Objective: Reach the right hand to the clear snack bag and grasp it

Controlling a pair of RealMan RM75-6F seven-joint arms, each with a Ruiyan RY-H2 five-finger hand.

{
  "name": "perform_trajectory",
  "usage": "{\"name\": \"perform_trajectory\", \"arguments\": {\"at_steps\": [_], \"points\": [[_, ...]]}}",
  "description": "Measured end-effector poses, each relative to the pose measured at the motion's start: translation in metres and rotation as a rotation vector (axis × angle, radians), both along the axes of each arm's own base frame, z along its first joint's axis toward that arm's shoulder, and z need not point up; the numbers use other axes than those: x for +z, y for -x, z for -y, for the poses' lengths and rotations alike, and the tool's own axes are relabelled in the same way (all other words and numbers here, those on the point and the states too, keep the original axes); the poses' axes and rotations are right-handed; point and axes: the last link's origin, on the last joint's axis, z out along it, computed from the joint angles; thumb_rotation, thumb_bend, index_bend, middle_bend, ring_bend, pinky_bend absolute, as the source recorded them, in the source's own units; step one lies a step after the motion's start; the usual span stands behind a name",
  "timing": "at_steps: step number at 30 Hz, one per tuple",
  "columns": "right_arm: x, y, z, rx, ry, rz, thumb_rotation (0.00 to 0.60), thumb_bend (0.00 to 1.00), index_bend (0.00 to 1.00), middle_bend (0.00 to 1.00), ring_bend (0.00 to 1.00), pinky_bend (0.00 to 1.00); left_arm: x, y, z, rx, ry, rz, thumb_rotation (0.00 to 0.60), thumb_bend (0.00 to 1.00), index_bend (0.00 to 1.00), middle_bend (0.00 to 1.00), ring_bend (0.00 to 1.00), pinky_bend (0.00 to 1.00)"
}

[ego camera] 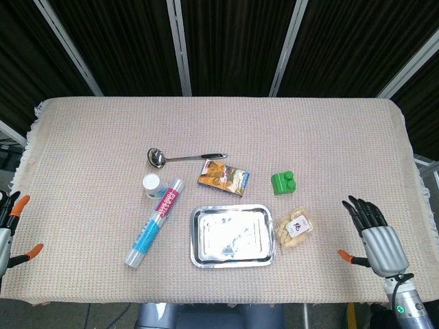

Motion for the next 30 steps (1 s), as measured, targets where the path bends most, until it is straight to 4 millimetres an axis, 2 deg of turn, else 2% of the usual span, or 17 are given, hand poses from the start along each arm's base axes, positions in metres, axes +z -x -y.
{"name": "perform_trajectory", "arguments": {"at_steps": [5, 13, 20, 23, 30], "points": [[-0.020, -0.019, 0.011, 0.063, -0.102, 0.019, 0.600, 0.00, 0.00, 0.00, 0.00, 0.08, 0.001, 0.001, -0.001, 0.000, 0.000, -0.002, 0.600, 0.09, 0.08, 0.00, 0.00, 0.00], [-0.064, -0.039, 0.041, 0.103, -0.326, -0.018, 0.600, 0.00, 0.00, 0.00, 0.00, 0.08, 0.003, 0.007, -0.001, 0.022, 0.005, -0.007, 0.600, 0.09, 0.08, 0.00, 0.00, 0.00], [-0.094, -0.041, 0.060, 0.085, -0.443, -0.068, 0.600, 0.00, 0.00, 0.00, 0.00, 0.08, 0.005, 0.010, -0.001, 0.037, 0.002, -0.009, 0.600, 0.09, 0.08, 0.00, 0.00, 0.00], [-0.101, -0.039, 0.069, 0.072, -0.456, -0.087, 0.600, 0.00, 0.00, 0.00, 0.00, 0.08, 0.005, 0.011, -0.001, 0.040, 0.001, -0.009, 0.599, 0.08, 0.08, 0.00, 0.00, 0.00], [-0.101, -0.033, 0.084, 0.045, -0.452, -0.117, 0.600, 0.00, 0.04, 0.03, 0.00, 0.08, 0.004, 0.013, -0.001, 0.045, 0.006, -0.007, 0.599, 0.08, 0.09, 0.00, 0.00, 0.00]]}}
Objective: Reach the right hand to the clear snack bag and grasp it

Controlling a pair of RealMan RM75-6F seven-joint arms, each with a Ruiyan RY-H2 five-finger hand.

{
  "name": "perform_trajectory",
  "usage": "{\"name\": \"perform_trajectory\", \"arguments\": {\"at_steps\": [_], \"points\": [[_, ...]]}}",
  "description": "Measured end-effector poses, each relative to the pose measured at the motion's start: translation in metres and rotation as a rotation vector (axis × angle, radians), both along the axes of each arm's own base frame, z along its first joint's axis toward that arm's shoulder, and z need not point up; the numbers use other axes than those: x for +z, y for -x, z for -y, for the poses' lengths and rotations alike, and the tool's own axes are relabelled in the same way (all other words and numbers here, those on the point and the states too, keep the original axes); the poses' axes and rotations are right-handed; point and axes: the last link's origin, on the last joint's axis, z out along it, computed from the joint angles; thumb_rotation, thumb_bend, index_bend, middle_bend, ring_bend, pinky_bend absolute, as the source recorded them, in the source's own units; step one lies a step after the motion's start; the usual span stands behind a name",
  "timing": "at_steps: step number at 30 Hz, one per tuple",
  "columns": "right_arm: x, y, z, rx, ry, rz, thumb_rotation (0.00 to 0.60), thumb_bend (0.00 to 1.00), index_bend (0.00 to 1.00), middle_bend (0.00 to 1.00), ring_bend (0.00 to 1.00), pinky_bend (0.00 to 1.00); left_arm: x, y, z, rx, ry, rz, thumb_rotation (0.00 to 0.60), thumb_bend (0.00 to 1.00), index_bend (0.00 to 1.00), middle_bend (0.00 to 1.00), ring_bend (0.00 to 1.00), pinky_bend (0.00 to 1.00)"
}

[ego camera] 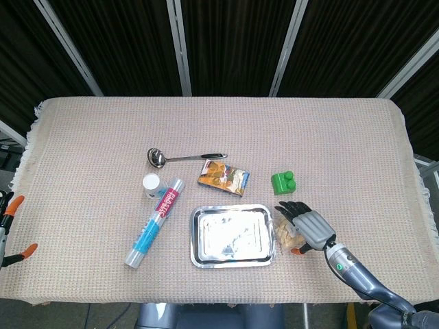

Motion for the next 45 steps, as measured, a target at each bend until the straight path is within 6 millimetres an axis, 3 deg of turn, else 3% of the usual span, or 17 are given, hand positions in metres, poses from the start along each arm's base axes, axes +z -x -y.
{"name": "perform_trajectory", "arguments": {"at_steps": [10, 16, 20, 26, 30, 31, 34, 40, 43, 45], "points": [[-0.007, 0.008, 0.004, -0.012, -0.019, -0.038, 0.600, 0.01, 0.25, 0.18, 0.08, 0.18, -0.001, 0.003, 0.001, 0.010, 0.002, 0.003, 0.600, 0.09, 0.09, 0.00, 0.00, 0.00], [-0.012, 0.002, 0.010, 0.020, -0.014, -0.046, 0.600, 0.11, 0.46, 0.35, 0.27, 0.39, 0.000, 0.005, 0.002, 0.015, -0.003, 0.002, 0.600, 0.09, 0.09, 0.00, 0.00, 0.00], [-0.010, -0.005, 0.012, 0.045, 0.000, -0.031, 0.600, 0.13, 0.52, 0.40, 0.34, 0.46, 0.001, 0.007, 0.003, 0.021, -0.006, 0.002, 0.600, 0.09, 0.09, 0.00, 0.00, 0.00], [-0.003, -0.027, 0.013, 0.103, 0.012, 0.012, 0.600, 0.13, 0.52, 0.41, 0.35, 0.46, -0.001, 0.007, 0.002, 0.021, 0.001, 0.005, 0.600, 0.09, 0.09, 0.00, 0.00, 0.00], [0.002, -0.055, 0.013, 0.158, 0.009, 0.071, 0.600, 0.13, 0.52, 0.41, 0.35, 0.47, -0.002, 0.005, 0.000, 0.013, 0.004, 0.008, 0.600, 0.09, 0.09, 0.00, 0.00, 0.00], [0.000, -0.073, 0.014, 0.189, -0.005, 0.107, 0.600, 0.13, 0.52, 0.41, 0.35, 0.47, -0.003, 0.004, 0.000, 0.012, 0.006, 0.008, 0.600, 0.09, 0.09, 0.00, 0.00, 0.00], [-0.006, -0.103, 0.017, 0.237, -0.036, 0.154, 0.600, 0.13, 0.52, 0.41, 0.35, 0.47, -0.004, 0.005, -0.001, 0.015, 0.010, 0.008, 0.600, 0.09, 0.09, 0.00, 0.00, 0.00], [-0.033, -0.136, 0.017, 0.292, -0.096, 0.177, 0.600, 0.13, 0.51, 0.40, 0.34, 0.47, -0.002, 0.008, 0.001, 0.031, 0.006, 0.006, 0.600, 0.09, 0.09, 0.00, 0.00, 0.00], [-0.049, -0.144, 0.017, 0.311, -0.117, 0.160, 0.600, 0.13, 0.41, 0.35, 0.28, 0.43, -0.002, 0.010, 0.001, 0.038, 0.008, 0.006, 0.600, 0.09, 0.09, 0.00, 0.00, 0.00], [-0.057, -0.147, 0.017, 0.313, -0.128, 0.146, 0.600, 0.13, 0.20, 0.19, 0.12, 0.30, -0.002, 0.010, 0.001, 0.040, 0.008, 0.007, 0.600, 0.09, 0.09, 0.00, 0.00, 0.00]]}}
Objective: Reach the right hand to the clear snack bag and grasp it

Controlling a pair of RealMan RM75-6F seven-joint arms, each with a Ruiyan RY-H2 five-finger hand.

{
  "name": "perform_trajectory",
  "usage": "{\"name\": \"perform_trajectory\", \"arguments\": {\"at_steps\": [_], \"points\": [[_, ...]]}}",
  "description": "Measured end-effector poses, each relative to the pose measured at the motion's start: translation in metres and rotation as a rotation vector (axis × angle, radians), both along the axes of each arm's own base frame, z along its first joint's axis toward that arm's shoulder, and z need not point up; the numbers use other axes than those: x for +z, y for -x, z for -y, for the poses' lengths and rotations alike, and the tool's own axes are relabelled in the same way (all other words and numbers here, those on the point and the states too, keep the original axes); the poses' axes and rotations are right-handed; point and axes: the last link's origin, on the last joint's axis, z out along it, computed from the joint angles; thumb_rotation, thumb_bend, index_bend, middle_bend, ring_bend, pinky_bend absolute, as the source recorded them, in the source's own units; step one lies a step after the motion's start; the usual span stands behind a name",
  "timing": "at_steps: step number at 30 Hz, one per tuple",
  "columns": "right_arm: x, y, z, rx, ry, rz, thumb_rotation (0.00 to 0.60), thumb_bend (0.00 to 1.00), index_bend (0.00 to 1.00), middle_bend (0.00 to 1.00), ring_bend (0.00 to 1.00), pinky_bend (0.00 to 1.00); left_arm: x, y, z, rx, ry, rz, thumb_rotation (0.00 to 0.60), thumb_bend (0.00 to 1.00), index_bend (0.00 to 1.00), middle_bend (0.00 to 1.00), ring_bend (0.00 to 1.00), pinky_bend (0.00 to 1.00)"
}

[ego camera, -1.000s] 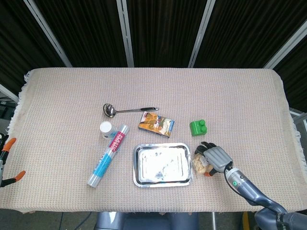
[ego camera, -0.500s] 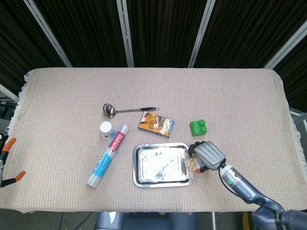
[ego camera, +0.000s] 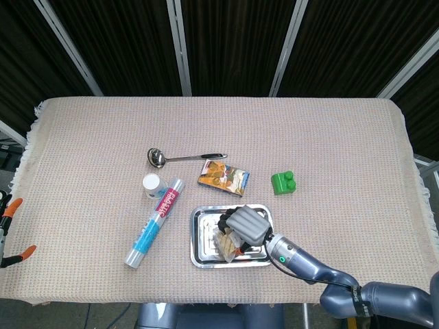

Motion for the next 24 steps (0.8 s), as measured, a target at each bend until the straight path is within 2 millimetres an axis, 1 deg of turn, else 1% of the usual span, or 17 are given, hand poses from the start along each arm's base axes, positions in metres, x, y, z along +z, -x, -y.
{"name": "perform_trajectory", "arguments": {"at_steps": [2, 4, 6, 8, 9, 12, 14, 17, 22, 24], "points": [[-0.005, -0.001, 0.002, 0.007, 0.002, -0.025, 0.600, 0.13, 0.05, 0.05, 0.02, 0.18, 0.000, 0.001, 0.000, 0.001, 0.001, 0.001, 0.600, 0.09, 0.09, 0.00, 0.00, 0.00], [-0.007, -0.001, 0.003, 0.015, 0.014, -0.047, 0.600, 0.13, 0.00, 0.00, 0.00, 0.11, 0.000, 0.001, -0.001, 0.001, 0.001, 0.000, 0.599, 0.09, 0.09, 0.00, 0.00, 0.00], [-0.006, 0.000, 0.004, 0.019, 0.032, -0.059, 0.600, 0.13, 0.00, 0.00, 0.00, 0.09, 0.000, 0.002, -0.001, 0.002, 0.003, 0.000, 0.599, 0.09, 0.09, 0.00, 0.00, 0.00], [0.000, 0.002, 0.005, 0.012, 0.058, -0.057, 0.600, 0.13, 0.00, 0.00, 0.00, 0.09, -0.001, 0.002, -0.002, 0.001, 0.004, 0.001, 0.600, 0.09, 0.09, 0.00, 0.00, 0.00], [0.004, 0.005, 0.006, 0.006, 0.074, -0.055, 0.600, 0.13, 0.00, 0.00, 0.00, 0.09, -0.002, 0.001, -0.003, -0.001, 0.006, 0.002, 0.600, 0.09, 0.09, 0.00, 0.00, 0.00], [0.027, 0.017, 0.008, -0.023, 0.140, -0.052, 0.600, 0.13, 0.00, 0.00, 0.00, 0.09, -0.004, 0.000, -0.006, -0.009, 0.010, 0.007, 0.600, 0.09, 0.09, 0.00, 0.00, 0.00], [0.044, 0.027, 0.007, -0.050, 0.194, -0.047, 0.600, 0.13, 0.03, 0.02, 0.00, 0.09, -0.005, -0.002, -0.007, -0.016, 0.011, 0.009, 0.600, 0.09, 0.09, 0.00, 0.00, 0.00], [0.065, 0.045, 0.004, -0.096, 0.277, -0.036, 0.600, 0.13, 0.10, 0.06, 0.00, 0.10, -0.006, -0.005, -0.009, -0.028, 0.011, 0.012, 0.599, 0.08, 0.09, 0.00, 0.00, 0.00], [0.099, 0.083, -0.011, -0.186, 0.422, -0.036, 0.600, 0.13, 0.13, 0.09, 0.00, 0.11, -0.007, -0.009, -0.010, -0.051, -0.003, 0.018, 0.600, 0.09, 0.09, 0.00, 0.00, 0.00], [0.109, 0.096, -0.018, -0.213, 0.477, -0.043, 0.600, 0.13, 0.13, 0.09, 0.00, 0.11, -0.008, -0.011, -0.010, -0.058, -0.007, 0.021, 0.600, 0.09, 0.09, 0.00, 0.00, 0.00]]}}
